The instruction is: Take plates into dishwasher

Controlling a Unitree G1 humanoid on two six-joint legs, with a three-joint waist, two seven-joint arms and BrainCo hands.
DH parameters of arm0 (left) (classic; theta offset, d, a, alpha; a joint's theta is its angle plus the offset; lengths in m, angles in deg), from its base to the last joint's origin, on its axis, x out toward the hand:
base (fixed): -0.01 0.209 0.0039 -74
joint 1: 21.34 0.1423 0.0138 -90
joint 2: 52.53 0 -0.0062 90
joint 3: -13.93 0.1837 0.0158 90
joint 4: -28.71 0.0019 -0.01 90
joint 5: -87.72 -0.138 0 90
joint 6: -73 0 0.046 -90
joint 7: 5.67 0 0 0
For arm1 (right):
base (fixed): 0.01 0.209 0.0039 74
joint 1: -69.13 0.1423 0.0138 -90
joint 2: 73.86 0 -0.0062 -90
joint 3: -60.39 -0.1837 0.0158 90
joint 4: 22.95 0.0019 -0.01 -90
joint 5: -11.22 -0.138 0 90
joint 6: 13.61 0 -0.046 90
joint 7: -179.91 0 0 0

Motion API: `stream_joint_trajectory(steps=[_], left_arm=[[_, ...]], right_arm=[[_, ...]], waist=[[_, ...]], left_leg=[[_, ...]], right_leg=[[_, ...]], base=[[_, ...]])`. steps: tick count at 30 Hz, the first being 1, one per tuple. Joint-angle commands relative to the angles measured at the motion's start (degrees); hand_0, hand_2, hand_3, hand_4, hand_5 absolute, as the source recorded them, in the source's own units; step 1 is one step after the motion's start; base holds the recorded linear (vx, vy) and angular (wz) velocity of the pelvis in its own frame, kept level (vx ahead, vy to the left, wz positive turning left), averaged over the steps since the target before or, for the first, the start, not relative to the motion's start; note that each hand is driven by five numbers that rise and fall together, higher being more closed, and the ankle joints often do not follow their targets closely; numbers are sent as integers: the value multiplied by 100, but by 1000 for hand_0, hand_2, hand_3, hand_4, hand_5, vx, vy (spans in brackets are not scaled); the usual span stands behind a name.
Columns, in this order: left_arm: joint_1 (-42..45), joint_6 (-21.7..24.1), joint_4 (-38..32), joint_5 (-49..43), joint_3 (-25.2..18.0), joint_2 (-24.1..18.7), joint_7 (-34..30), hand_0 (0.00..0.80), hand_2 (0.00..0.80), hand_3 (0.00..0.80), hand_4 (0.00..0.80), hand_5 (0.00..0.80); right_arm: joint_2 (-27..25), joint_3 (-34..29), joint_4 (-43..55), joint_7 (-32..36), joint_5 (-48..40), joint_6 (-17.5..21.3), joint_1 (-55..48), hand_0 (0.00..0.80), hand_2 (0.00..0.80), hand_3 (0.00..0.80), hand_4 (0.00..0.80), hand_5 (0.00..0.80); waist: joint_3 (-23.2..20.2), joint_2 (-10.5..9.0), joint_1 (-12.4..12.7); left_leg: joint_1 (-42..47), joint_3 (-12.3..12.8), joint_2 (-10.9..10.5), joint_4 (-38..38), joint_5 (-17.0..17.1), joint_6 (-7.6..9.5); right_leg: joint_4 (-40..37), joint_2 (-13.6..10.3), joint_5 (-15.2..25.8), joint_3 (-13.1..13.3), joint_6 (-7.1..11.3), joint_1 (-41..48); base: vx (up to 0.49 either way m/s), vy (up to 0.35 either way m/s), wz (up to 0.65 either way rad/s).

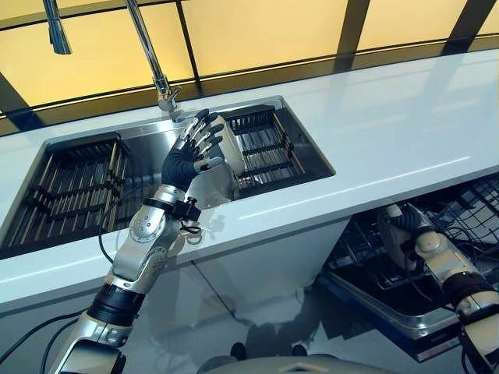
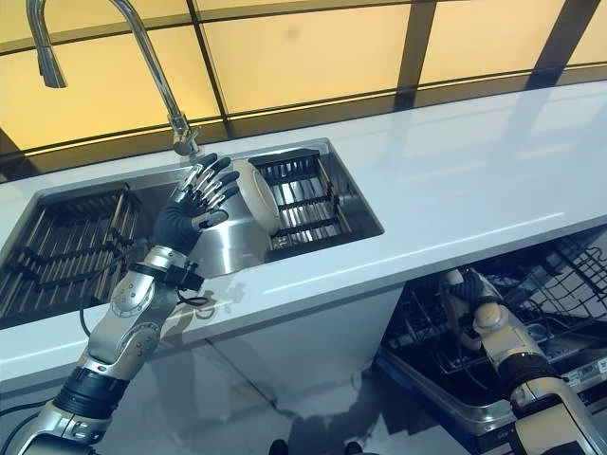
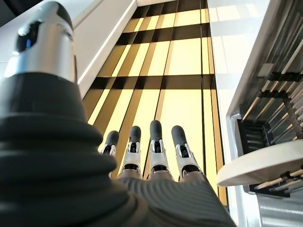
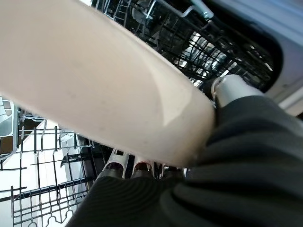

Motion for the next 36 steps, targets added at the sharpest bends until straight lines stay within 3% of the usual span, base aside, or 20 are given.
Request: stream_joint_trajectory(steps=[1, 13, 23, 24, 25, 26, 36], left_arm=[[-658, 278, -170, -162, 206, -177, 25, 0, 0, 0, 0, 0], [-764, 347, -232, -129, 229, -266, 62, 0, 0, 0, 0, 0], [-724, 297, -320, -180, 223, -217, -9, 0, 0, 0, 0, 0], [-726, 293, -331, -188, 230, -205, -6, 0, 0, 0, 0, 0], [-726, 294, -332, -188, 232, -204, -6, 0, 0, 0, 0, 0], [-702, 313, -353, -186, 247, -205, 4, 0, 0, 0, 0, 0], [-474, 311, -388, -186, 141, -124, -65, 0, 0, 0, 0, 0]], right_arm=[[-134, 168, -457, -199, -150, 257, 956, 800, 800, 800, 800, 800], [-90, 385, -1003, 165, -47, 347, 1073, 800, 800, 800, 800, 800], [41, 377, -1418, 67, 120, 381, 879, 800, 800, 800, 800, 800], [60, 379, -1438, -3, 125, 367, 859, 627, 627, 627, 627, 627], [62, 379, -1439, -20, 124, 362, 856, 536, 536, 536, 536, 536], [59, 335, -1412, -108, 109, 334, 809, 0, 0, 0, 0, 0], [26, 92, -955, -233, 277, 246, 412, 0, 0, 0, 0, 0]], waist=[[139, -70, 201], [317, 26, 241], [337, 20, 248], [347, 19, 247], [349, 19, 247], [347, 19, 239], [198, -65, 195]], left_leg=[[145, -87, -391, 24, -573, 476], [56, -174, -422, 24, -536, 453], [78, -140, -421, 24, -551, 460], [82, -134, -422, 24, -550, 460], [83, -133, -422, 24, -550, 460], [92, -122, -421, 24, -555, 464], [205, -63, -414, 24, -608, 469]], right_leg=[[54, 228, -32, -156, -32, -134], [54, 191, -51, -241, -25, -182], [54, 181, -53, -219, -14, -157], [54, 181, -51, -209, -13, -151], [54, 181, -51, -208, -13, -150], [54, 182, -51, -202, -13, -144], [54, 198, -78, -156, -1, -42]], base=[[0, 0, 0], [-40, -17, 6], [-1, 0, 0], [0, 0, 0], [0, 0, 0], [1, 30, 0], [24, 35, 0]])
